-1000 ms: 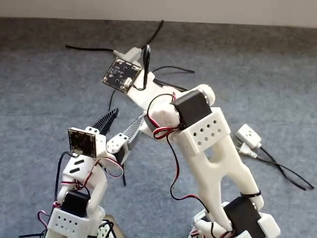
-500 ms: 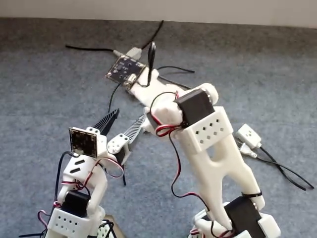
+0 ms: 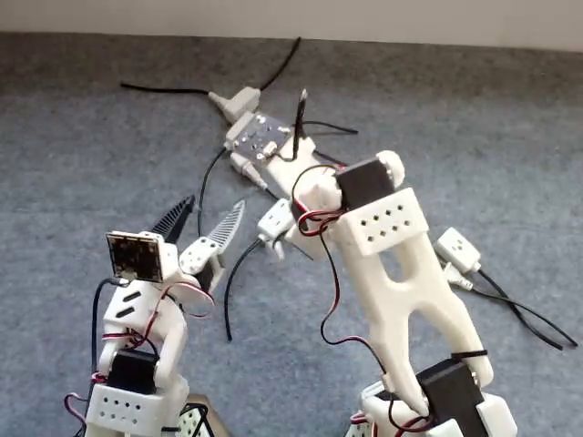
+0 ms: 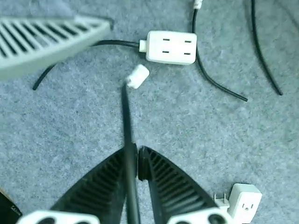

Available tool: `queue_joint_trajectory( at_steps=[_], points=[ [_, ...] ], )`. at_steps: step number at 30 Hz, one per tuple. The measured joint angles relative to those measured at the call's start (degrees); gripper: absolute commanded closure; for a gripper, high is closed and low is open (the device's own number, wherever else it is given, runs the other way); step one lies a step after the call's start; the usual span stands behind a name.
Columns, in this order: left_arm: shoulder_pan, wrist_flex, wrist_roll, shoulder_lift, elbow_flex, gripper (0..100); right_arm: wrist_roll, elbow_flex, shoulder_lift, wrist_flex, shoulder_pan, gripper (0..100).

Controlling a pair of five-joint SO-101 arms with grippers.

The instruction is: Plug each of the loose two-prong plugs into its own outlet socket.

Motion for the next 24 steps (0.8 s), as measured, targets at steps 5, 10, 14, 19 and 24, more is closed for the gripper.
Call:
queue_joint_trajectory(
  at_steps=[5, 10, 14, 19, 24],
  points=[
    [-6.1, 0.0, 0.0, 0.0, 0.0, 73, 0.0, 7.4, 0.0, -0.4, 0.2, 99.1],
    [-7.3, 0.0, 0.0, 0.0, 0.0, 73, 0.0, 11.6, 0.0, -0.4, 0.2, 98.8],
    [-7.3, 0.0, 0.0, 0.0, 0.0, 73, -1.9, 11.9, 0.0, -2.1, 0.3, 90.5],
    [-7.3, 0.0, 0.0, 0.0, 0.0, 73, -5.0, 11.9, 0.0, -4.1, 1.1, 74.4],
    [-7.3, 0.0, 0.0, 0.0, 0.0, 73, -2.6, 11.9, 0.0, -4.7, 1.1, 72.1]
  ],
)
